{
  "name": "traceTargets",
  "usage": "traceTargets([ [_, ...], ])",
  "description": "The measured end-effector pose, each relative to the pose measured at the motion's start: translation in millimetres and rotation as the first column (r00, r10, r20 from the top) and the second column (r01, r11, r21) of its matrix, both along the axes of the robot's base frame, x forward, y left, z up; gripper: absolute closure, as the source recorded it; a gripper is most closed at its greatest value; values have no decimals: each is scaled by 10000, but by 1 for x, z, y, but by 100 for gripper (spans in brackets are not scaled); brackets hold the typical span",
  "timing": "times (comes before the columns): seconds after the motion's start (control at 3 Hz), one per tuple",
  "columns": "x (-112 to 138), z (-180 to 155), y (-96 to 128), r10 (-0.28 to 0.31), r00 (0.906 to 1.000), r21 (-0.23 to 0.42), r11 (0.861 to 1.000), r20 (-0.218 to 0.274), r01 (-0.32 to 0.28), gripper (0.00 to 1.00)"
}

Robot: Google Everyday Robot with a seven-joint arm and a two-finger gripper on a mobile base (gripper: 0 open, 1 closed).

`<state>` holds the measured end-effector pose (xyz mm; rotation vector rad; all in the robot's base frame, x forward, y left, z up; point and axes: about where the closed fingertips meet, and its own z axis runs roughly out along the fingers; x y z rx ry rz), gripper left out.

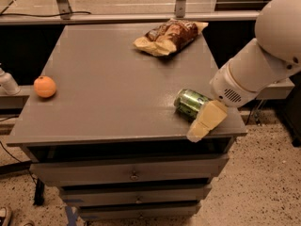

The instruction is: Move green can near brown chip bag

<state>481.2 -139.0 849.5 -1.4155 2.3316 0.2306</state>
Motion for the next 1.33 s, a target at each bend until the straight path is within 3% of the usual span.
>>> traceTargets([
  [0.33,6,-13,4,-39,10000,224,9997,64,38,16],
  [1.33,61,-4,-4,124,9975,198,9997,701,-139,87],
])
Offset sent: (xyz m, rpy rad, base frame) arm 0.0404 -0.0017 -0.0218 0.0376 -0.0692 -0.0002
